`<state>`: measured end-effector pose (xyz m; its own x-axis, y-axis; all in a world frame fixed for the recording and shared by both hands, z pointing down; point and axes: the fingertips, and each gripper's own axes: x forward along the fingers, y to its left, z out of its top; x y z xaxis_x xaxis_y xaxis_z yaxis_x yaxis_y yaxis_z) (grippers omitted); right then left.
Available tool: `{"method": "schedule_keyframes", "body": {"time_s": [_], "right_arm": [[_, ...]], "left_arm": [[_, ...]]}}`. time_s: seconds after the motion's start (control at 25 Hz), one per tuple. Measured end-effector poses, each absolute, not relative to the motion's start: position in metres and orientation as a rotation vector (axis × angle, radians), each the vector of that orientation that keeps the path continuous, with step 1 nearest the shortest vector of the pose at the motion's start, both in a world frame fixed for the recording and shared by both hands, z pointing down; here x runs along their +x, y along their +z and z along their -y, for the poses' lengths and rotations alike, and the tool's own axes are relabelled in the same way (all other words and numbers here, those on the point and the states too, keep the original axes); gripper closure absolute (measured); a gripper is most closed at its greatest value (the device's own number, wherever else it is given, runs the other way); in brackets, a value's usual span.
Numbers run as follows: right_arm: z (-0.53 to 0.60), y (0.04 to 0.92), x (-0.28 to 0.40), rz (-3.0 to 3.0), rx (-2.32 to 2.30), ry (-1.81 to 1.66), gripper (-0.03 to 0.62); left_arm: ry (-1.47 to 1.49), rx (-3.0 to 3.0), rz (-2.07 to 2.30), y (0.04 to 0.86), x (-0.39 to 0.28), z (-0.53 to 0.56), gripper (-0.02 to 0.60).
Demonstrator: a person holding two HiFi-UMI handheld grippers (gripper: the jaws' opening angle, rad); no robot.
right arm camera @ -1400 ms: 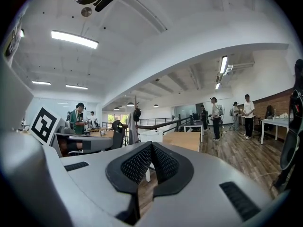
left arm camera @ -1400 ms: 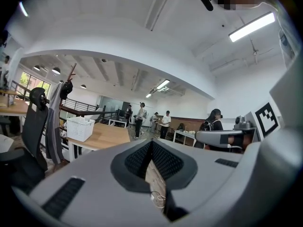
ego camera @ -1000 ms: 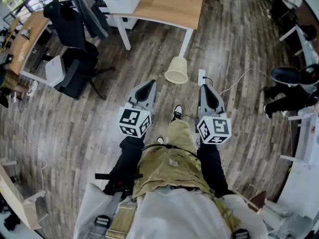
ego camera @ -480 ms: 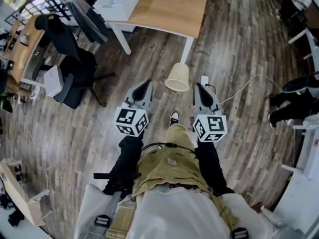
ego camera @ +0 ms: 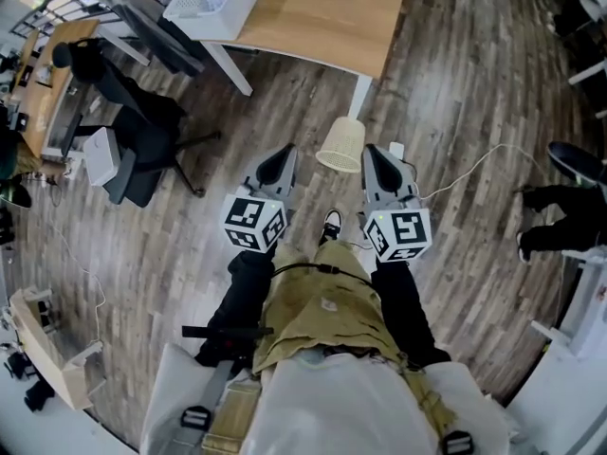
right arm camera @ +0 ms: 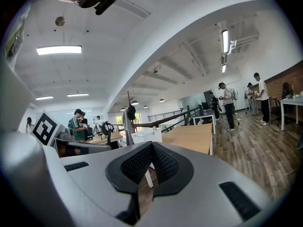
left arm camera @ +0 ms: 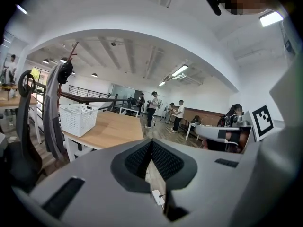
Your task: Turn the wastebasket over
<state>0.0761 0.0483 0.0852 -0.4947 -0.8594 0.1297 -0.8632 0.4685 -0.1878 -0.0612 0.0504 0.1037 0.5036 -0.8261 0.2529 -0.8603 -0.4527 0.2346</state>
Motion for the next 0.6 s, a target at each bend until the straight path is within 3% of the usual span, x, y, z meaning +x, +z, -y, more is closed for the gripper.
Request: {"method": "schedule_keyframes", "body": {"time_s": [0.6], "right_arm": [[-0.020, 0.173, 0.034, 2.504, 1.376, 0.509, 0.574]], "left_arm": [[0.273, 2.283, 1.280, 0.194, -0.076, -0.015, 0.580]]}}
